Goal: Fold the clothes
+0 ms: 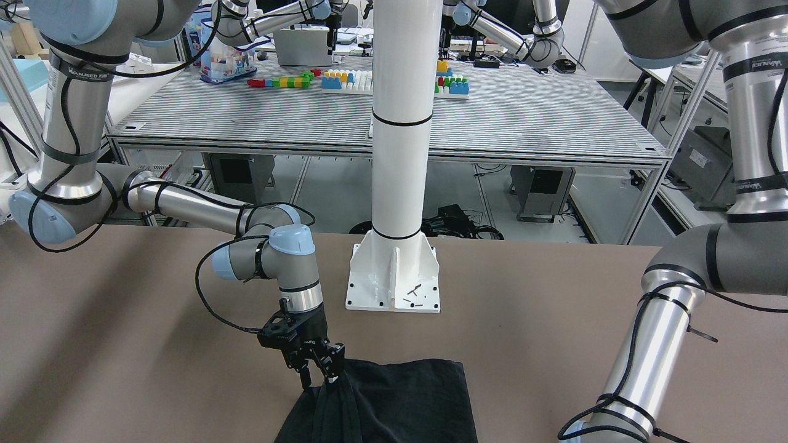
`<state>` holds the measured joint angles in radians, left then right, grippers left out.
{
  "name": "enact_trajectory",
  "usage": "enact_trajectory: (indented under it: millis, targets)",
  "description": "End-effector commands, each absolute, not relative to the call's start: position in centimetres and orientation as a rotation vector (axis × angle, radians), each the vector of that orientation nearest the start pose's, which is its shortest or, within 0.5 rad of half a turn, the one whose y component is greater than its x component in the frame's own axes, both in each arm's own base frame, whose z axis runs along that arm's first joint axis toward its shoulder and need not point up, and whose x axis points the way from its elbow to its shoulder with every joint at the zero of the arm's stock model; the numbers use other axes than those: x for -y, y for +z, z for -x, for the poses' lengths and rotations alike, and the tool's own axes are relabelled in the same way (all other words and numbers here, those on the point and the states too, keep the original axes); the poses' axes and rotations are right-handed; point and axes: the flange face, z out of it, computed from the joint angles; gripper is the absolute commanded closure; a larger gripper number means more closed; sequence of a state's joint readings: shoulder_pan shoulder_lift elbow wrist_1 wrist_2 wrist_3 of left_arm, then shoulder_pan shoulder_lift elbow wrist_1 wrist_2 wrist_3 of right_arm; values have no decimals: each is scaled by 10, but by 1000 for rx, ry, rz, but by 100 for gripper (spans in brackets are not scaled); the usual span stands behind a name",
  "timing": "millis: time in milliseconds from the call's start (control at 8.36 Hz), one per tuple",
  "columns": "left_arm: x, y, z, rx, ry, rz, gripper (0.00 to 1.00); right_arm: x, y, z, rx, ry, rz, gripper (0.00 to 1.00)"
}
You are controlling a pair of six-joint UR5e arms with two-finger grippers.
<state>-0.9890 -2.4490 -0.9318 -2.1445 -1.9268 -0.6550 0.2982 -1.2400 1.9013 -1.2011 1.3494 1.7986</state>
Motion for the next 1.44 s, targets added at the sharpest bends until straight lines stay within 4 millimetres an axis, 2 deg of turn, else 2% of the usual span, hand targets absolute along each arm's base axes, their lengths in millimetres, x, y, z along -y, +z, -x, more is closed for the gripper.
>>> enact_trajectory:
  millis: [0,120,239,359,598,838,1316]
  targets:
    - [753,332,-395,-748,71,-447,0,326,258,514,992,493,-307,6]
    - [753,331,-395,-750,72,-447,0,328,242,520,948,441,-354,6]
    - [753,331,-395,-750,73,-448,0,321,242,526,888,308,-425,8]
    - [753,332,-395,-749,73,-447,0,304,244,538,847,164,-466,12]
    - [753,332,-395,-749,73,-447,0,290,249,548,773,20,-526,31]
    - [753,332,-395,-748,73,-446,0,287,257,556,717,-125,-570,42]
    - [752,338,-395,-746,71,-441,0,266,255,568,717,-199,-576,44]
